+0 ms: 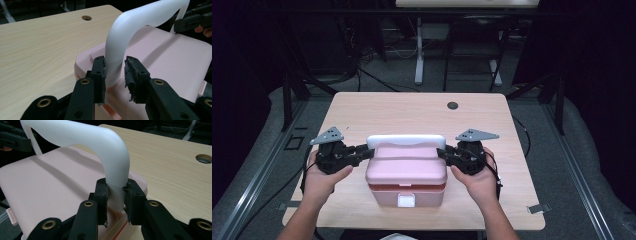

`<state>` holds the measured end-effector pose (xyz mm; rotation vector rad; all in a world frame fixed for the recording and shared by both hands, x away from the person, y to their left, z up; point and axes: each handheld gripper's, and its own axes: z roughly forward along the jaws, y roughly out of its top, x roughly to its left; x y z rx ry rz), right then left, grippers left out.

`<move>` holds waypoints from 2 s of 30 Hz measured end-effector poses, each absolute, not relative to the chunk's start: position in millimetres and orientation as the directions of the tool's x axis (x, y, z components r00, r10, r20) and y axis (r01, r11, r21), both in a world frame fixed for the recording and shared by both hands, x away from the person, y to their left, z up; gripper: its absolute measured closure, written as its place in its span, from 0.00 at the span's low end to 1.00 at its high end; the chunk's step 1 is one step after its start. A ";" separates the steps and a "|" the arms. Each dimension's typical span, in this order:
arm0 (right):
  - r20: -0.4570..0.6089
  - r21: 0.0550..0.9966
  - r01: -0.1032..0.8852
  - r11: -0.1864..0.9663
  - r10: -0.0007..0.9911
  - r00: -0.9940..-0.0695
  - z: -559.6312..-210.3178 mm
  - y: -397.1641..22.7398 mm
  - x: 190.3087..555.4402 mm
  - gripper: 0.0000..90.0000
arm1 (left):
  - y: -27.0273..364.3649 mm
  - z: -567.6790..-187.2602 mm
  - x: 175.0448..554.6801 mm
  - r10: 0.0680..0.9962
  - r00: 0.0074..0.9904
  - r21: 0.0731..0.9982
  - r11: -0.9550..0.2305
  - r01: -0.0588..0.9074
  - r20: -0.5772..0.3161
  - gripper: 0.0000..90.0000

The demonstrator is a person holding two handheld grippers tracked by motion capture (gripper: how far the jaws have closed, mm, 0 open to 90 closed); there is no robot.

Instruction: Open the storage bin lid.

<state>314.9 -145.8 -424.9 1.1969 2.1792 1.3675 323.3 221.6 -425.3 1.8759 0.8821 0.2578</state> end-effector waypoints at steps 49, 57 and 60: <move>0.201 0.866 0.471 0.167 0.747 -0.634 -410.4 -148.7 335.0 0.82 | 211.9 -441.2 291.2 0.634 0.750 0.797 -0.350 0.493 -0.185 1.00; 0.197 0.867 0.469 0.167 0.750 -0.632 -410.9 -149.9 331.8 0.82 | 209.0 -441.2 293.8 0.617 0.763 0.797 -0.355 0.488 -0.192 1.00; 0.204 0.865 0.475 0.163 0.750 -0.629 -412.1 -151.5 332.3 0.82 | 207.4 -441.2 294.0 0.612 0.768 0.798 -0.359 0.484 -0.191 1.00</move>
